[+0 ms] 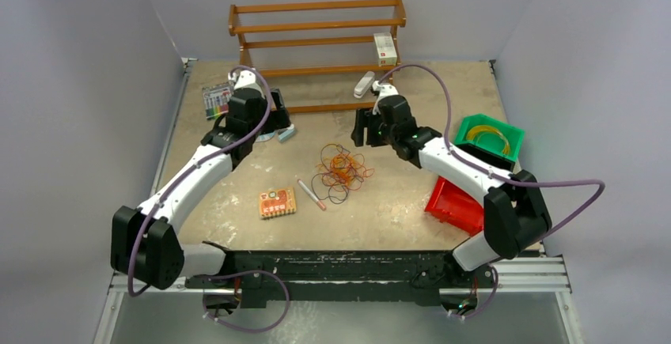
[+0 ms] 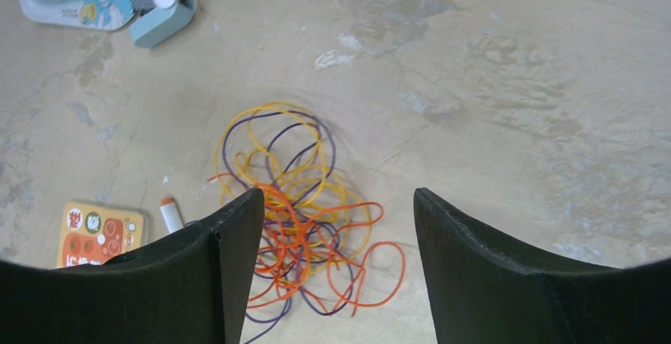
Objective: Untangle the cables
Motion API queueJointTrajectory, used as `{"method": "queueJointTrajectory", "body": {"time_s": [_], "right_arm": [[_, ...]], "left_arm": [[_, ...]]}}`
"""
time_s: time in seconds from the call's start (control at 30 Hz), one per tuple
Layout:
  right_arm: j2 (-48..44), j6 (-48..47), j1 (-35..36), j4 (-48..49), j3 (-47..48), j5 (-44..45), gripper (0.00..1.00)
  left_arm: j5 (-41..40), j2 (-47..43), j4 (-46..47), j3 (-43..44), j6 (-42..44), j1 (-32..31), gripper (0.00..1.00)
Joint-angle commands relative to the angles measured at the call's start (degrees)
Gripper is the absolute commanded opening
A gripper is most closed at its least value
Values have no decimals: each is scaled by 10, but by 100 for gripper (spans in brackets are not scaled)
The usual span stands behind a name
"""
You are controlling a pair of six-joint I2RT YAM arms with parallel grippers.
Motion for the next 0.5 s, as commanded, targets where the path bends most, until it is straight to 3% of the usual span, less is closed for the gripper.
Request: {"method": "queueJointTrajectory", "body": {"time_s": [0.0,0.3,0.47], "right_arm": [[-27,-7,-40,29,-8,-41,71],[-52,92,-124,-56,5,195,80],[-60,96,-207,-67,12,232,86]], "left_arm": [[44,23,24,16,-39,-10,83],[21,66,-2,76,8,-10,83],[-1,63,-19,83,31,-10,83]]}}
